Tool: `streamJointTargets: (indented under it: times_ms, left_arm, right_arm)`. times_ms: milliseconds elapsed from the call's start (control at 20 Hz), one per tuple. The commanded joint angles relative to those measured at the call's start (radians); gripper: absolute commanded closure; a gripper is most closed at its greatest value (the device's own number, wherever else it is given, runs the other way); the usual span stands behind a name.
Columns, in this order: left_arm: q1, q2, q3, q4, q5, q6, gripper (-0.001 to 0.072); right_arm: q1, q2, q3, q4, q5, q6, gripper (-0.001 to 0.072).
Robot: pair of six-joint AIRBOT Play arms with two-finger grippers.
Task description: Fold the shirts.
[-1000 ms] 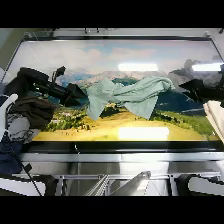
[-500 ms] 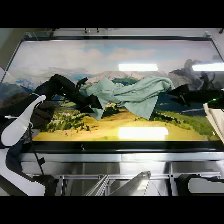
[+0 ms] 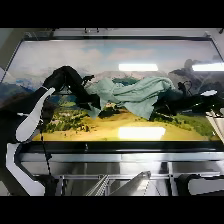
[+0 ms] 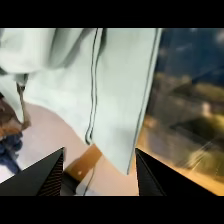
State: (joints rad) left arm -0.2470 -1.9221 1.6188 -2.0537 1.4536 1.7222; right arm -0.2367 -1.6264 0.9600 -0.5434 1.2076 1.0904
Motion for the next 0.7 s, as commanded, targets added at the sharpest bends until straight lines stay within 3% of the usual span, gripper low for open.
streamJointTargets:
  times_ms: [0, 200, 450, 500, 550, 650]
  left_arm:
    - [-0.004, 0.003, 0.098, -0.007, 0.077, -0.019, -0.0003]
    - [0.024, 0.003, 0.137, -0.007, 0.079, -0.024, -0.0003]
    - [0.079, 0.003, 0.06, -0.008, 0.09, -0.022, -0.0003]
    - [0.089, 0.002, 0.04, -0.008, 0.089, -0.021, -0.0003]
    - [0.096, 0.002, 0.025, -0.01, 0.078, -0.021, -0.0003]
    - [0.102, 0.002, 0.009, -0.012, 0.039, -0.019, -0.0003]
  right_arm:
    - [0.076, -0.005, -0.02, 0.001, 0.019, 0.002, 0.023]
    - [0.193, -0.017, -0.026, 0.039, -0.113, 0.004, 0.0231]
    - [0.238, -0.085, -0.026, 0.09, -0.166, -0.003, 0.0232]
    - [0.229, -0.081, -0.026, 0.097, -0.129, -0.018, 0.0332]
    - [0.213, -0.07, -0.026, 0.1, -0.089, -0.031, 0.0372]
    - [0.166, -0.026, -0.026, 0.098, -0.027, -0.036, 0.0365]
